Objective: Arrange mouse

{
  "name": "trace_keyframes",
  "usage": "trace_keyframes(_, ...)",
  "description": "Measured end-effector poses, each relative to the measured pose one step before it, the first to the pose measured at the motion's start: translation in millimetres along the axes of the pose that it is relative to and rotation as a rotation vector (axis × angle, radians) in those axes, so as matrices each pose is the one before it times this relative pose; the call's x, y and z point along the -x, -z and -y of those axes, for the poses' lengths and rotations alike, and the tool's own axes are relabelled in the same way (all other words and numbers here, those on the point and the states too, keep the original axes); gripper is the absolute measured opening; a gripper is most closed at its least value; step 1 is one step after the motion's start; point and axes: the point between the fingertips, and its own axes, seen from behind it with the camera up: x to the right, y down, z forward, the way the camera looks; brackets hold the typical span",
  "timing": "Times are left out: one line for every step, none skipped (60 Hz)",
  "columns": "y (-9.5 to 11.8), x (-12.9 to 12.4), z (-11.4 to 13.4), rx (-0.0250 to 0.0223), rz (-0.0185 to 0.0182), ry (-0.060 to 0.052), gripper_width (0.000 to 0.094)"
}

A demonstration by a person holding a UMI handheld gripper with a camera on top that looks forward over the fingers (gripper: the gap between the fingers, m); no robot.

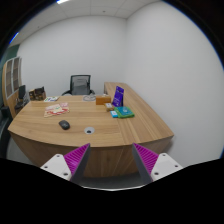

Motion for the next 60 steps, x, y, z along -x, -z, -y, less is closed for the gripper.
trace_keyframes(-0.11, 0.08, -0.45, 0.00081, 0.00008, -0.0006, 0.0867)
trace_keyframes(-0.16, 0.09, -0.48, 0.00052, 0.00006, -0.0011, 0.0867)
trace_keyframes(-0.24, 0.12, -0.49, 0.00067, 0.00057, -0.0012, 0.0864)
trace_keyframes(-1.01, 0.01, -0.88, 0.00008, 0.00091, 0.0031, 0.0863)
trace_keyframes(-0.75, 0.51, -0.88, 0.00250, 0.00186, 0.0000, 0.0863)
trace_keyframes(-0.63, 0.53, -0.57, 0.00267, 0.00193, -0.0003, 0.0864)
trace_keyframes(-0.85, 0.67, -0.29, 0.00159, 0.00256, -0.0014, 0.0865)
trace_keyframes(-1.03, 1.10, -0.15, -0.00015, 0.00340, -0.0024, 0.0865)
trace_keyframes(-1.37, 1.19, -0.36, -0.00103, 0.00392, -0.0025, 0.0865)
trace_keyframes(-0.98, 1.06, -0.33, -0.00045, 0.00279, -0.0008, 0.0864)
trace_keyframes(-1.15, 1.24, -0.70, 0.00055, 0.00306, 0.0005, 0.0864)
trace_keyframes(-1.66, 1.06, -1.11, 0.00077, 0.00324, 0.0015, 0.0865)
trace_keyframes(-2.25, 1.05, -1.38, 0.00175, 0.00352, 0.0020, 0.0864)
trace_keyframes(-1.80, 1.44, -0.99, 0.00112, 0.00342, 0.0017, 0.0866)
trace_keyframes(-1.91, 1.79, -0.41, -0.00150, 0.00370, -0.0001, 0.0866)
trace_keyframes(-2.09, 1.80, 0.05, -0.00353, 0.00438, -0.0014, 0.0867)
trace_keyframes(-2.11, 1.79, -0.39, -0.00326, 0.00415, -0.0011, 0.0867)
trace_keyframes(-2.73, 1.81, -1.12, -0.00176, 0.00318, -0.0002, 0.0865)
trace_keyframes(-2.59, 1.74, -1.26, -0.00044, 0.00288, 0.0014, 0.0865)
trace_keyframes(-2.18, 2.34, -1.16, 0.00010, 0.00329, 0.0021, 0.0865)
trace_keyframes(-2.73, 2.32, -1.08, -0.00060, 0.00408, 0.0028, 0.0866)
trace_keyframes(-2.86, 2.56, -1.08, -0.00031, 0.00458, 0.0027, 0.0866)
trace_keyframes(-2.74, 2.71, -0.92, -0.00048, 0.00431, 0.0024, 0.0866)
trace_keyframes(-2.46, 2.52, -0.79, -0.00007, 0.00414, 0.0017, 0.0867)
trace_keyframes(-2.80, 2.76, -0.91, -0.00043, 0.00363, 0.0010, 0.0865)
trace_keyframes(-2.53, 3.03, -0.74, -0.00042, 0.00397, 0.0007, 0.0867)
trace_keyframes(-2.62, 3.53, -0.80, 0.00038, 0.00510, 0.0007, 0.0867)
trace_keyframes(-2.53, 4.03, -0.86, 0.00067, 0.00627, 0.0006, 0.0866)
trace_keyframes(-2.53, 4.25, -0.62, 0.00036, 0.00612, 0.0005, 0.0865)
trace_keyframes(-2.08, 4.14, -0.86, 0.00126, 0.00637, 0.0005, 0.0866)
trace_keyframes(-2.41, 3.84, -0.70, 0.00146, 0.00566, 0.0010, 0.0865)
trace_keyframes(-1.56, 4.35, -0.35, 0.00118, 0.00645, 0.0007, 0.0865)
trace_keyframes(-2.07, 4.69, 0.17, 0.00008, 0.00678, 0.0007, 0.0865)
trace_keyframes(-2.16, 4.78, -0.01, -0.00007, 0.00686, 0.0013, 0.0867)
trace_keyframes(-1.64, 4.81, -0.16, -0.00001, 0.00664, 0.0013, 0.0866)
trace_keyframes(-1.92, 4.70, -0.19, 0.00047, 0.00580, 0.0010, 0.0868)
trace_keyframes(-1.94, 4.79, -0.30, 0.00097, 0.00572, 0.0008, 0.0868)
trace_keyframes(-1.53, 4.96, 0.08, 0.00071, 0.00539, 0.0009, 0.0867)
trace_keyframes(-1.39, 4.79, 0.11, 0.00035, 0.00537, 0.0012, 0.0867)
trace_keyframes(-1.62, 4.86, 0.12, 0.00039, 0.00563, 0.0015, 0.0867)
trace_keyframes(-1.61, 4.98, 0.13, 0.00022, 0.00579, 0.0011, 0.0866)
trace_keyframes(-1.55, 5.25, 0.13, 0.00128, 0.00595, 0.0012, 0.0867)
trace_keyframes(-1.49, 5.46, 0.15, 0.00152, 0.00651, 0.0014, 0.0867)
trace_keyframes(-1.64, 5.55, -0.06, 0.00138, 0.00699, 0.0019, 0.0865)
trace_keyframes(-1.34, 5.87, 0.06, 0.00159, 0.00672, 0.0018, 0.0867)
trace_keyframes(-1.52, 5.69, 0.44, 0.00074, 0.00604, 0.0015, 0.0867)
trace_keyframes(-1.90, 5.54, 0.37, 0.00045, 0.00522, 0.0013, 0.0865)
trace_keyframes(-1.89, 5.34, 0.50, 0.00049, 0.00443, 0.0011, 0.0865)
trace_keyframes(-2.28, 5.35, 0.47, -0.00012, 0.00419, 0.0014, 0.0867)
trace_keyframes(-2.04, 5.34, 0.37, -0.00026, 0.00427, 0.0014, 0.0867)
trace_keyframes(-2.47, 5.29, 0.37, 0.00022, 0.00444, 0.0013, 0.0867)
trace_keyframes(-2.76, 5.03, 0.17, 0.00014, 0.00428, 0.0015, 0.0868)
trace_keyframes(-2.72, 4.94, 0.10, 0.00104, 0.00374, 0.0011, 0.0868)
trace_keyframes(-2.68, 5.03, -0.17, 0.00218, 0.00332, 0.0014, 0.0867)
trace_keyframes(-2.79, 4.76, -0.31, 0.00298, 0.00314, 0.0012, 0.0866)
trace_keyframes(-2.69, 5.02, -0.12, 0.00249, 0.00349, 0.0005, 0.0867)
trace_keyframes(-2.92, 4.63, -0.04, 0.00133, 0.00405, 0.0000, 0.0867)
trace_keyframes(-10.51, 1.84, -4.98, -0.00853, 0.00666, 0.0020, 0.0867)
trace_keyframes(-3.06, 4.31, 0.15, 0.00100, 0.00347, -0.0004, 0.0867)
trace_keyframes(-3.02, 4.09, 0.14, 0.00066, 0.00278, 0.0002, 0.0867)
